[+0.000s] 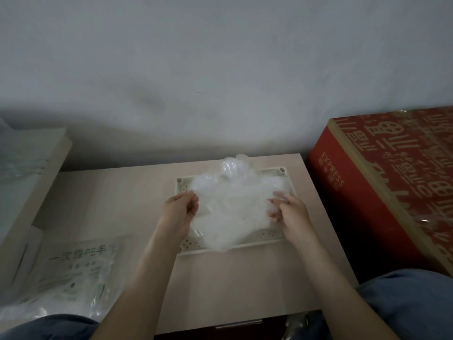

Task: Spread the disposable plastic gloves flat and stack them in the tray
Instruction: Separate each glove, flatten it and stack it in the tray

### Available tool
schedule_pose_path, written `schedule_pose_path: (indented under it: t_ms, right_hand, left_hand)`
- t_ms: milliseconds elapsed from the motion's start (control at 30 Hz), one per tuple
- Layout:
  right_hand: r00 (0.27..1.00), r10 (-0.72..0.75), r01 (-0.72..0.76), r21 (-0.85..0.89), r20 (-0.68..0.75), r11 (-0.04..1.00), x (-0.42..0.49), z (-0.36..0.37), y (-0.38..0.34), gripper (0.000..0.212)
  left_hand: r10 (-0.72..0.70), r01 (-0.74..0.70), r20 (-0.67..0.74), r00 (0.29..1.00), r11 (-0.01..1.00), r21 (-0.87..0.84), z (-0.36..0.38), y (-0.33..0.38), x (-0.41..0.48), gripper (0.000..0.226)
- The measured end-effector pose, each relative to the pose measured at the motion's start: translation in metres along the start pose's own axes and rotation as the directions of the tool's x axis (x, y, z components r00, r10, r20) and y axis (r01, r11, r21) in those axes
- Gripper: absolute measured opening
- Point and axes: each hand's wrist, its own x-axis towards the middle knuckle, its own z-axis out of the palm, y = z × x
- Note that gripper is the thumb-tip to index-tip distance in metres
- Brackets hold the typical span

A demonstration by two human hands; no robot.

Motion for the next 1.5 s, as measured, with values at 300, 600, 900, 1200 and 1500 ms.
schedule_pose_path:
  t_ms: [300,600,900,1200,1500]
  right_hand:
    - [0.982,-0.026,0.021,0.024,0.187,0.999,-0.010,0.001,-0.010,0.026]
    - [0.974,-0.070,0.072,0.002,0.217,0.997,-0.008,-0.003,-0.013,0.027]
    - [0.990,-0.043,0.092,-0.376,0.136,0.922,-0.002,-0.013,-0.014,0.028]
    - [0.966,-0.254,0.220,-0.650,0.042,0.727,0.003,-0.014,-0.004,0.035]
    - [0.755,-0.491,0.471,-0.881,0.435,-0.055,0.000,-0.006,0.015,0.060]
  left_hand:
    - [-0.329,0.173,0.220,0.918,0.833,0.525,0.007,-0.002,-0.027,0.026]
    - [-0.270,0.008,0.258,0.928,0.705,0.709,0.006,0.012,-0.039,0.007]
    - [-0.268,-0.233,0.293,0.918,0.234,0.944,0.009,0.025,-0.050,0.037]
    - [0.396,-0.387,0.484,0.780,-0.301,0.871,0.046,0.000,-0.079,0.046]
    - [-0.127,-0.516,0.563,0.817,-0.598,0.614,0.021,-0.079,-0.040,0.066]
